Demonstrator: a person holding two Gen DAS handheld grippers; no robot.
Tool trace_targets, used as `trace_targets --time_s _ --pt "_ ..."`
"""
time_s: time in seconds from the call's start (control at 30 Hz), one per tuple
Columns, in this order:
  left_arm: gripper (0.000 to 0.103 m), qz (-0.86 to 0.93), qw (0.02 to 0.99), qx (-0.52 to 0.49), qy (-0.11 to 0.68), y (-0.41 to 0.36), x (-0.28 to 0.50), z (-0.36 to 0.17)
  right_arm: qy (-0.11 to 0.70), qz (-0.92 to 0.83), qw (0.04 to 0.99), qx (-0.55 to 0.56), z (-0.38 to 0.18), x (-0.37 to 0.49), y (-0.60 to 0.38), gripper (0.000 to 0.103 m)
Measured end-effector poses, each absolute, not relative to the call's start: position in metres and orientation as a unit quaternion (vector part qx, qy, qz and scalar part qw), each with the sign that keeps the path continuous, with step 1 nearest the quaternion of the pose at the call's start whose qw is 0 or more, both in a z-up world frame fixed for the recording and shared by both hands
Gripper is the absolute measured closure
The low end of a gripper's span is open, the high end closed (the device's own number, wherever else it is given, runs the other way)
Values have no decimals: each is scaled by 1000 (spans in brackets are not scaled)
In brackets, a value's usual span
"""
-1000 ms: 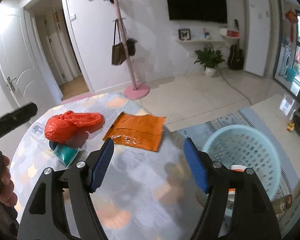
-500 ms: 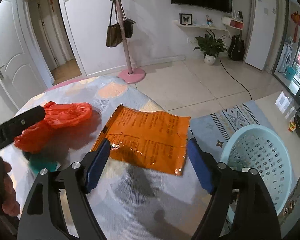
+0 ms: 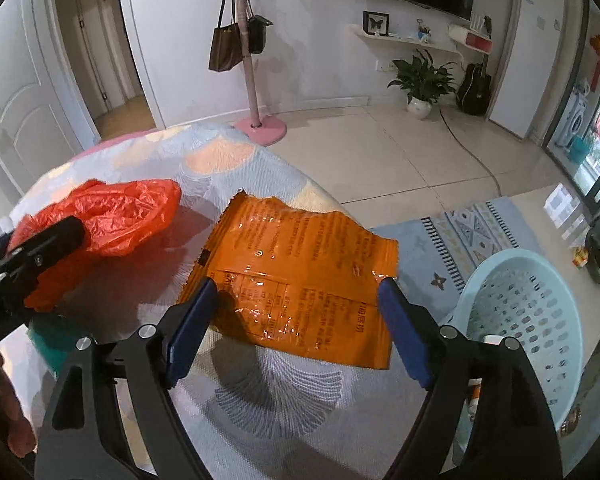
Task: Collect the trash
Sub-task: 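Grasp the red plastic bag with the left tool while the right tool grasps the orange bag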
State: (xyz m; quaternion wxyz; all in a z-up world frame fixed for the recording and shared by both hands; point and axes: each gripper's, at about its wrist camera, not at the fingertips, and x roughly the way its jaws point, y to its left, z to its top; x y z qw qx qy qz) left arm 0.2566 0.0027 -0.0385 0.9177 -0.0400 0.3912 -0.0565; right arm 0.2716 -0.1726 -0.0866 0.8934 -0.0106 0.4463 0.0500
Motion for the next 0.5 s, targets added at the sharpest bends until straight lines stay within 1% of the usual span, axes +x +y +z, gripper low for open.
trace_targets --time_s 0.07,0.13,0.17,0.2,0.23,0.27,0.33,0.4,0.5 --pt "43 -60 918 -40 389 2 257 -38 446 50 894 -21 -87 270 -170 31" --pt "48 -67 920 -45 385 2 255 -37 442 49 895 -30 -86 269 -167 43" --pt "49 -73 920 -49 382 2 255 -36 440 50 896 -32 -87 268 -166 47" --pt "50 -78 920 -53 379 2 254 -36 436 49 898 -34 -86 266 -165 57" --pt "52 -84 922 -56 375 2 253 -34 435 52 898 -33 -86 266 -165 70" --pt "52 -85 922 -56 373 1 253 -33 433 56 899 -34 -86 265 -165 72" --pt "54 -92 924 -60 366 1 251 -31 431 58 900 -35 -85 264 -165 85" --pt "54 -96 927 -67 357 2 249 -29 429 67 901 -23 -85 261 -168 89" --pt "54 -108 931 -85 338 9 243 -24 411 103 906 20 -78 253 -183 89"
